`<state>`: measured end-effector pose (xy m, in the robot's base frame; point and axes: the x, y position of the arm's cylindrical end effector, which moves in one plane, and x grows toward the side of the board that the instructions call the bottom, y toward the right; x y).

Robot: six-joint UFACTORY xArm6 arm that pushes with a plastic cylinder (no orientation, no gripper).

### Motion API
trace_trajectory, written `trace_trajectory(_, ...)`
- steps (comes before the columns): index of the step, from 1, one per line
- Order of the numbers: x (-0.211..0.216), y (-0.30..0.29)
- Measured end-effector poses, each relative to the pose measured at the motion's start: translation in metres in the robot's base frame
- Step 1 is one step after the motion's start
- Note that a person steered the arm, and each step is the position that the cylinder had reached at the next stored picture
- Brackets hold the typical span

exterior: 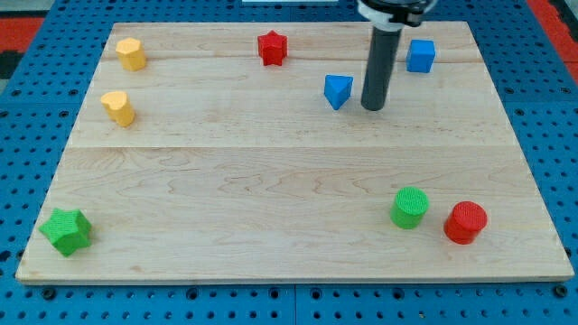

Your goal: Point your arm at the top right side of blue triangle

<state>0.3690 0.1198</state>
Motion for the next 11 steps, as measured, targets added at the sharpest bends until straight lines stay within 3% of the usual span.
trace_trajectory(3,0.007,0.036)
trace_trajectory(5,0.007,-0.009)
trace_trajectory(6,0.001,0.01)
trace_trajectory(11,-0.042,-0.011)
